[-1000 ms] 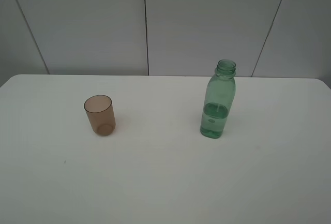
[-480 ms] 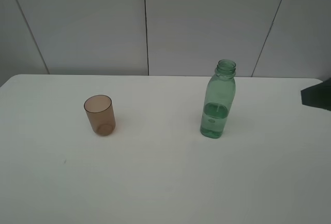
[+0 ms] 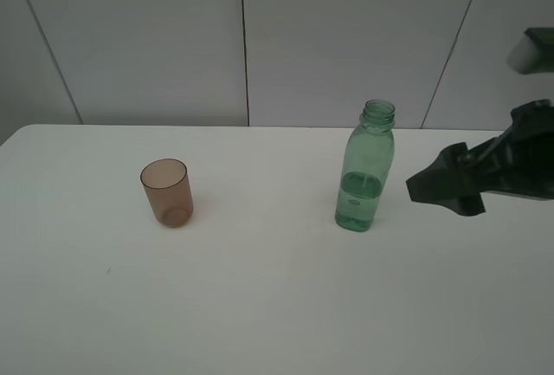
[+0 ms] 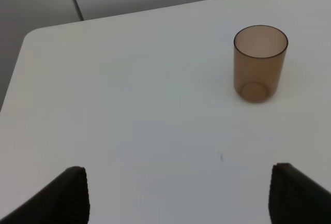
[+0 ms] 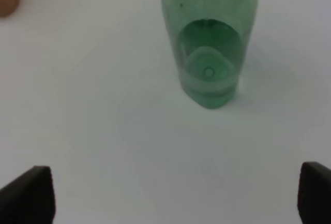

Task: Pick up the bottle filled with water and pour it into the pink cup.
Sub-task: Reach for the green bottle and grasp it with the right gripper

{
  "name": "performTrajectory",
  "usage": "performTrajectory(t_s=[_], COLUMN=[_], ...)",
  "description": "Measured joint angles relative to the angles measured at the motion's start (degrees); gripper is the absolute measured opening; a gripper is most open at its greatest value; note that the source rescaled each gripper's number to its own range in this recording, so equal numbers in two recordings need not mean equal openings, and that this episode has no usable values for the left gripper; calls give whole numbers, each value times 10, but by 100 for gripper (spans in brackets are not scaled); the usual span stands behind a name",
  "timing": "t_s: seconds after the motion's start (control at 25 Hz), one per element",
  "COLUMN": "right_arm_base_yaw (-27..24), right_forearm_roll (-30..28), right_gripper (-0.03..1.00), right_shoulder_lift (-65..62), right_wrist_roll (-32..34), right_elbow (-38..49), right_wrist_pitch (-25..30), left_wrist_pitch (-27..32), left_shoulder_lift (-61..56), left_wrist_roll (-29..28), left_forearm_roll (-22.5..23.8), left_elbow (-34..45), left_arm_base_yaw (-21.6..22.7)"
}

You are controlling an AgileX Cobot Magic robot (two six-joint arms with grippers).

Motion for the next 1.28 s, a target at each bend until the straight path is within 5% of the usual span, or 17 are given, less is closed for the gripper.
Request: performTrajectory(t_s=[0.68, 1.28], right_arm_base_yaw=[40, 40], right_forearm_roll=[3, -12], right_gripper=[100, 100], right_shoulder_lift=[115, 296], right_wrist_roll=[-2, -2], right_elbow=[181, 183], right_wrist_pitch=[-447, -724], left_wrist_pitch=[0, 0], left_shoulder_lift=[0, 0], left_wrist_roll=[0, 0], left_forearm_roll=[0, 0], left_elbow=[0, 0], left_arm_base_yaw=[0, 0])
